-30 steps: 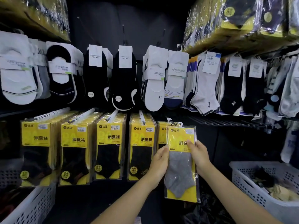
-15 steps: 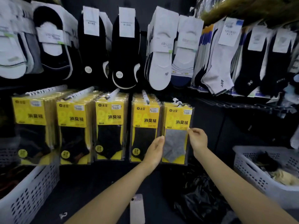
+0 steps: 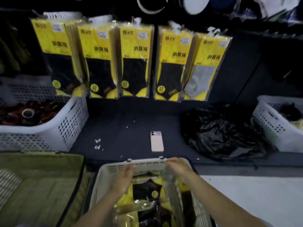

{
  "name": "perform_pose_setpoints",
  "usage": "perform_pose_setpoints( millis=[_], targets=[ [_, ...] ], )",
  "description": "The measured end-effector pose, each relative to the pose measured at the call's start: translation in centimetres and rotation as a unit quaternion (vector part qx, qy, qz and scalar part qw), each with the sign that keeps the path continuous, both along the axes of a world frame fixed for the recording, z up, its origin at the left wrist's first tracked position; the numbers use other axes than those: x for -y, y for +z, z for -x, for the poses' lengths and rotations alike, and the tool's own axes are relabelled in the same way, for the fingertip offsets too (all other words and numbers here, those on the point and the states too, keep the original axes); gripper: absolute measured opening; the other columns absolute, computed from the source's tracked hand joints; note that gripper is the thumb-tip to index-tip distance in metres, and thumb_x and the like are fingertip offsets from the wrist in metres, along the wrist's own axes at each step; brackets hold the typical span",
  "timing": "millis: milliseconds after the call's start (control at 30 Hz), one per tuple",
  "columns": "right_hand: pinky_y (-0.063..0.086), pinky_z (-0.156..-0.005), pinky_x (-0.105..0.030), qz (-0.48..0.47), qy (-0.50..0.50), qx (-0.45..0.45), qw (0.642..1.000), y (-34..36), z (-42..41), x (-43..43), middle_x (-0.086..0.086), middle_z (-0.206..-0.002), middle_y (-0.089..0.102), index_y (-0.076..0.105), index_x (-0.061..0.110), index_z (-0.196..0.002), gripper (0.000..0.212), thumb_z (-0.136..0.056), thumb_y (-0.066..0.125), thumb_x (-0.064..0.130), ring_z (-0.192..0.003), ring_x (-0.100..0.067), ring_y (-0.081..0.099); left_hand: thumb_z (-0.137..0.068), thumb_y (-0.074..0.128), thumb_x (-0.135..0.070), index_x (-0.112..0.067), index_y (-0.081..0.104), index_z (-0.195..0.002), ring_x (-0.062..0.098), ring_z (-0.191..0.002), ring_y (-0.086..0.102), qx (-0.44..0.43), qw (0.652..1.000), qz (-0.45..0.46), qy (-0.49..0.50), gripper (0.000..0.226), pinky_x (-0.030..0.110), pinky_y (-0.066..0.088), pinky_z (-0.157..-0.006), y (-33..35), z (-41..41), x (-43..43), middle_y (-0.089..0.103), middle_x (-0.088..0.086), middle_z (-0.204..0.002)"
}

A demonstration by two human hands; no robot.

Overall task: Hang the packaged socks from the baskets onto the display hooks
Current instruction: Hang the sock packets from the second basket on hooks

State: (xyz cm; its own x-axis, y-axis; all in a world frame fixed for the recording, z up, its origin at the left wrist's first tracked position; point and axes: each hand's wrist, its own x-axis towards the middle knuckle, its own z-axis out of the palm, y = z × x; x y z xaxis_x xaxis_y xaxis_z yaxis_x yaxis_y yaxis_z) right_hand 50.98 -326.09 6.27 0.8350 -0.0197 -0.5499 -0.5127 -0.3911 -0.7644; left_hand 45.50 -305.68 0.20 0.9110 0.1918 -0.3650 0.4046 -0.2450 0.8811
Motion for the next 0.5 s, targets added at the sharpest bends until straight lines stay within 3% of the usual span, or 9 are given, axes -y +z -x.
perform_pose_setpoints(
  millis=[67, 133, 200, 267, 300, 367, 433, 500],
  targets=[
    [0.046, -0.080, -0.032, 0.022, 0.014, -0.055, 0.998, -4.5, 2.5, -0.5, -0.015, -0.104, 0.058, 0.059, 0.003, -0.103, 0.012, -0.093, 0.058, 0.009, -0.097, -0.026, 0.059, -0.098, 0.047, -0.025, -0.004, 0.056, -0.119, 0.028, -0.121, 0.051, -0.053, 0.998, -0.018, 0.042, 0.031, 0.028, 0.040, -0.098, -3.6, 2.7, -1.0, 0.058, 0.010, -0.123],
    [0.041, -0.097, -0.031, 0.078, 0.045, -0.075, 0.993, -8.3, 5.0, 0.0, -0.017, -0.129, 0.054, 0.053, -0.001, -0.126, 0.036, -0.092, 0.059, 0.011, -0.121, -0.030, 0.052, -0.097, 0.050, -0.031, -0.002, 0.050, -0.131, 0.029, -0.123, 0.050, -0.114, 0.991, -0.015, 0.062, 0.044, 0.036, 0.039, -0.103, -6.2, 4.8, -1.4, 0.053, 0.016, -0.134],
    [0.033, -0.107, -0.030, 0.105, 0.072, -0.089, 0.988, -10.9, 7.1, 0.8, -0.015, -0.145, 0.042, 0.038, 0.001, -0.142, 0.059, -0.090, 0.063, 0.015, -0.134, -0.030, 0.040, -0.096, 0.050, -0.037, -0.007, 0.041, -0.139, 0.016, -0.107, 0.059, -0.163, 0.985, -0.014, 0.050, 0.053, 0.027, 0.050, -0.085, -8.0, 6.5, -1.6, 0.054, 0.014, -0.131],
    [0.030, -0.111, -0.030, 0.069, 0.066, -0.117, 0.989, -13.1, 8.5, 1.6, -0.011, -0.154, 0.028, 0.022, 0.006, -0.149, 0.076, -0.088, 0.066, 0.013, -0.140, -0.028, 0.031, -0.096, 0.050, -0.036, -0.009, 0.036, -0.141, 0.003, -0.070, 0.060, -0.202, 0.978, 0.003, 0.051, 0.054, 0.020, 0.052, -0.058, -9.6, 7.8, -2.2, 0.061, 0.013, -0.108],
    [0.030, -0.110, -0.029, 0.063, 0.063, -0.140, 0.986, -14.0, 8.8, 1.8, -0.010, -0.155, 0.026, 0.020, 0.007, -0.150, 0.077, -0.089, 0.066, 0.013, -0.140, -0.027, 0.030, -0.096, 0.050, -0.034, -0.009, 0.041, -0.137, 0.007, -0.068, 0.060, -0.229, 0.972, 0.020, 0.047, 0.049, 0.026, 0.055, -0.064, -10.2, 8.3, -2.4, 0.062, 0.016, -0.105],
    [0.032, -0.106, -0.028, 0.061, 0.044, -0.190, 0.979, -15.3, 9.1, 2.3, -0.011, -0.154, 0.027, 0.023, 0.007, -0.149, 0.075, -0.089, 0.066, 0.019, -0.139, -0.027, 0.032, -0.096, 0.050, -0.032, -0.006, 0.056, -0.122, 0.025, -0.093, 0.061, -0.282, 0.956, 0.074, 0.032, 0.037, 0.040, 0.050, -0.091, -11.0, 9.5, -2.9, 0.060, 0.021, -0.118],
    [0.035, -0.104, -0.030, 0.051, 0.014, -0.242, 0.969, -16.6, 9.3, 2.6, -0.013, -0.152, 0.032, 0.027, 0.005, -0.147, 0.073, -0.089, 0.066, 0.026, -0.137, -0.029, 0.035, -0.097, 0.048, -0.035, -0.003, 0.054, -0.126, 0.031, -0.118, 0.052, -0.327, 0.939, 0.106, 0.014, 0.043, 0.036, 0.040, -0.101, -11.3, 10.3, -3.3, 0.052, 0.020, -0.134],
    [0.039, -0.099, -0.029, 0.047, 0.018, -0.273, 0.961, -17.4, 9.8, 2.5, -0.014, -0.145, 0.041, 0.038, 0.004, -0.141, 0.065, -0.089, 0.066, 0.029, -0.132, -0.028, 0.041, -0.096, 0.046, -0.040, -0.003, 0.041, -0.138, 0.031, -0.129, 0.043, -0.356, 0.927, 0.119, -0.007, 0.056, 0.036, 0.035, -0.107, -11.6, 10.7, -3.2, 0.042, 0.018, -0.144]
  ],
)
